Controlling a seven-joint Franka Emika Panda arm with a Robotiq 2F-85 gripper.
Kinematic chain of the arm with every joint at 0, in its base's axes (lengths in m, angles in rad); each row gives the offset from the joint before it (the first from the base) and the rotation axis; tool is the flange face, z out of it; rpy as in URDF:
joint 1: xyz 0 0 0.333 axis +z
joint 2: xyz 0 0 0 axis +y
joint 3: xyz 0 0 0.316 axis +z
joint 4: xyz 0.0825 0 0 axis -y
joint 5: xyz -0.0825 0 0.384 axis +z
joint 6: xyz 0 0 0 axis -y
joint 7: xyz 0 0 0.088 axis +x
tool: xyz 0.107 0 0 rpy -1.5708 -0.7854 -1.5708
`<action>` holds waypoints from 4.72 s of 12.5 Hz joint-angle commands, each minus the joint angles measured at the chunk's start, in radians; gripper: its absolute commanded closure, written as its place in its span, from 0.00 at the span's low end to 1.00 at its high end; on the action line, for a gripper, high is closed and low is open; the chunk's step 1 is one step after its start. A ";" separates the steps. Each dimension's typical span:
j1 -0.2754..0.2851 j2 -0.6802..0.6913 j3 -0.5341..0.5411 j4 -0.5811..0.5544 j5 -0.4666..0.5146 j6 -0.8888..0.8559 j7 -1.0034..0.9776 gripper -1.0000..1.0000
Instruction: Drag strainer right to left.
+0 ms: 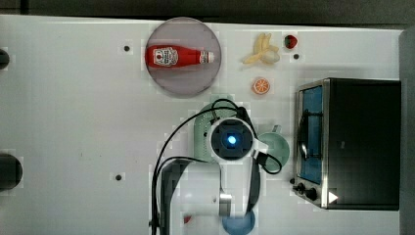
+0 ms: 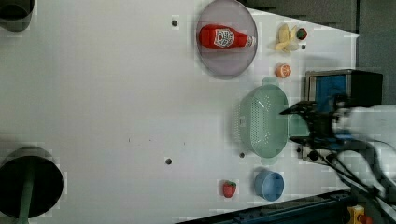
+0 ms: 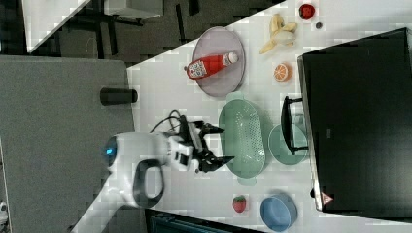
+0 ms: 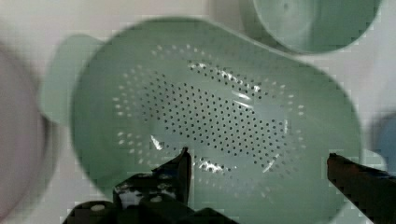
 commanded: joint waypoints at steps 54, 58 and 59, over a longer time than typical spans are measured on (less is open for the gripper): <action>0.488 0.646 0.264 0.514 0.058 0.270 1.134 0.00; 0.497 0.631 0.263 0.528 0.058 0.256 1.111 0.00; 0.495 0.607 0.262 0.528 0.057 0.224 1.072 0.00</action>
